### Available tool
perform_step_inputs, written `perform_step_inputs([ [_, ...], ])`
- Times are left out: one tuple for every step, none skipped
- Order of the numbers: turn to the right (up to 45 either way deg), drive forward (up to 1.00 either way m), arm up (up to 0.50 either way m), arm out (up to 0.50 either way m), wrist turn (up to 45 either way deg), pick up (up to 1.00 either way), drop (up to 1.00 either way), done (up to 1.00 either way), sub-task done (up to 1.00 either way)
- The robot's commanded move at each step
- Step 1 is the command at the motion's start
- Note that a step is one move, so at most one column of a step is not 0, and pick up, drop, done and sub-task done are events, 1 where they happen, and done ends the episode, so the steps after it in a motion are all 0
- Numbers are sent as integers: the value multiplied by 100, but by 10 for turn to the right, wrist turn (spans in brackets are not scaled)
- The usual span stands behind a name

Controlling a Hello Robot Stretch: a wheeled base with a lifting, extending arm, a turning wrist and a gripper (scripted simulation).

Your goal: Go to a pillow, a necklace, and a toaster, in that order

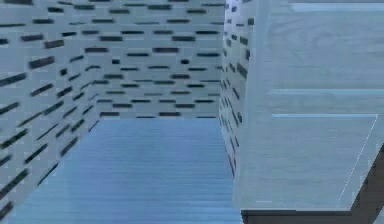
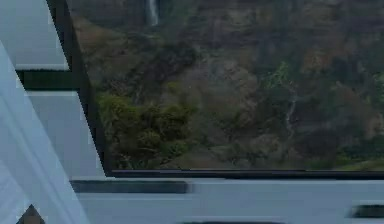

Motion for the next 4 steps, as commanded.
perform_step_inputs([
  [0,60,0,0,0,0,0,0,0],
  [450,0,0,0,0,0,0,0,0],
  [360,0,0,0,0,0,0,0,0],
  [0,30,0,0,0,0,0,0,0],
])
